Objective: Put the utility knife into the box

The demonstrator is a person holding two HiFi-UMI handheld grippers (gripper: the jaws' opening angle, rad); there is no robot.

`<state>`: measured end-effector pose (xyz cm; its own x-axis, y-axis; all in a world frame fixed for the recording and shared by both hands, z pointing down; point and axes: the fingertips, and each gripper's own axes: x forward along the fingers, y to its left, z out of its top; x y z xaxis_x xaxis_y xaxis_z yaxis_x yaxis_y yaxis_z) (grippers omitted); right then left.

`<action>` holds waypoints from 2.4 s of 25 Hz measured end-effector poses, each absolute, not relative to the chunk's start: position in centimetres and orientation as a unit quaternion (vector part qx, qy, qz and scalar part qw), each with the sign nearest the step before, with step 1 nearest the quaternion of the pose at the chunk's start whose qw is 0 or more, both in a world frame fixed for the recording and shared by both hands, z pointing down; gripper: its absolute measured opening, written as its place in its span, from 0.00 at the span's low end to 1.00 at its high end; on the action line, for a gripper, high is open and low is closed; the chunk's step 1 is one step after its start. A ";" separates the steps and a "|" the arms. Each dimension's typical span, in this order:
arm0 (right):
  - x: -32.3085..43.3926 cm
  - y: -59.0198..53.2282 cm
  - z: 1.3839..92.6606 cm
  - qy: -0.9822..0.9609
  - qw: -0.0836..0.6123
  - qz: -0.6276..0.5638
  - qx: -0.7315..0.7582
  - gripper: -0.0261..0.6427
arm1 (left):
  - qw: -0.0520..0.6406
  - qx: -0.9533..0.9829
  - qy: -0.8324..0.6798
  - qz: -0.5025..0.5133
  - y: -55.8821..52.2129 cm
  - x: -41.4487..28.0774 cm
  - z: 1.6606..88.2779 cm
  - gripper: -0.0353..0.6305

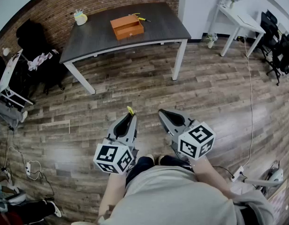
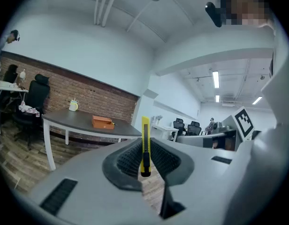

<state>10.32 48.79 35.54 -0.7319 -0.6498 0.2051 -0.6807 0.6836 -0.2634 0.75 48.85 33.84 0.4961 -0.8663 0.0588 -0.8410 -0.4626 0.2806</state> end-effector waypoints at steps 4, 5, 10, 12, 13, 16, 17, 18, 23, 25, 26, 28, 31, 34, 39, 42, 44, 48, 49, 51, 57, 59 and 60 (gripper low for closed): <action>10.3 48.8 36.0 -0.918 0.056 0.157 0.360 0.04 | 0.141 0.854 -0.500 -0.041 48.8 0.5 34.2 0.15; 10.1 48.9 36.0 -0.918 0.057 0.160 0.358 0.04 | 0.141 0.854 -0.499 -0.039 48.8 0.4 34.2 0.15; 8.9 49.3 36.1 -0.922 0.056 0.159 0.348 0.04 | 0.147 0.855 -0.497 -0.038 48.8 -0.4 34.9 0.15; 8.4 49.3 35.9 -0.924 0.041 0.160 0.344 0.04 | 0.148 0.855 -0.496 -0.041 48.7 -0.7 35.0 0.15; 8.1 49.3 35.7 -0.925 0.027 0.164 0.341 0.04 | 0.148 0.856 -0.494 -0.042 48.6 -0.9 35.0 0.15; 7.4 49.0 35.5 -0.923 0.002 0.175 0.344 0.05 | 0.151 0.859 -0.487 -0.044 48.4 -1.7 35.1 0.15; 7.3 48.9 35.6 -0.921 0.005 0.174 0.349 0.05 | 0.153 0.860 -0.486 -0.043 48.3 -2.0 35.2 0.15; 7.2 48.8 35.9 -0.919 0.010 0.173 0.354 0.05 | 0.154 0.860 -0.485 -0.043 48.3 -2.3 35.3 0.15; 6.9 48.5 37.4 -0.908 0.026 0.189 0.372 0.05 | 0.164 0.857 -0.487 -0.033 47.9 -3.8 36.5 0.15; 6.7 48.3 37.8 -0.907 0.032 0.192 0.373 0.05 | 0.171 0.855 -0.489 -0.034 47.7 -4.5 36.9 0.15; 6.6 48.1 38.0 -0.907 0.036 0.193 0.374 0.05 | 0.173 0.853 -0.490 -0.036 47.5 -4.8 37.0 0.15; 6.2 47.4 38.3 -0.908 0.035 0.199 0.368 0.05 | 0.178 0.851 -0.493 -0.038 46.9 -5.2 37.4 0.15; 5.6 46.0 38.6 -0.911 0.019 0.216 0.349 0.05 | 0.185 0.846 -0.498 -0.043 45.4 -5.9 37.8 0.15; 5.4 43.9 39.1 -0.911 0.017 0.223 0.346 0.05 | 0.187 0.843 -0.503 -0.045 43.3 -6.4 38.1 0.15; 5.1 38.3 40.0 -0.912 0.022 0.225 0.341 0.05 | 0.190 0.836 -0.512 -0.047 38.6 -7.0 38.8 0.15; 4.7 34.2 39.7 -0.915 0.016 0.223 0.336 0.05 | 0.188 0.840 -0.508 -0.045 34.9 -6.7 38.6 0.15; 4.4 31.2 39.7 -0.917 0.014 0.224 0.330 0.05 | 0.185 0.839 -0.509 -0.044 32.2 -6.6 38.3 0.15; 3.8 25.2 39.2 -0.921 0.016 0.224 0.318 0.05 | 0.178 0.836 -0.517 -0.038 26.3 -7.0 37.5 0.15; 3.7 23.8 38.9 -0.923 0.014 0.223 0.314 0.05 | 0.174 0.836 -0.519 -0.036 24.7 -7.2 37.3 0.15; 3.7 21.2 38.4 -0.926 0.007 0.223 0.305 0.05 | 0.166 0.834 -0.525 -0.036 21.5 -7.5 36.8 0.15; 3.9 14.5 37.1 -0.932 -0.009 0.225 0.285 0.05 | 0.153 0.823 -0.545 -0.045 14.6 -7.9 35.3 0.15; 3.8 13.0 36.8 -0.931 -0.013 0.231 0.282 0.05 | 0.154 0.825 -0.543 -0.034 13.1 -7.5 35.3 0.15; 3.8 12.5 36.9 -0.930 -0.015 0.236 0.281 0.05 | 0.155 0.826 -0.541 -0.029 12.5 -7.4 35.4 0.15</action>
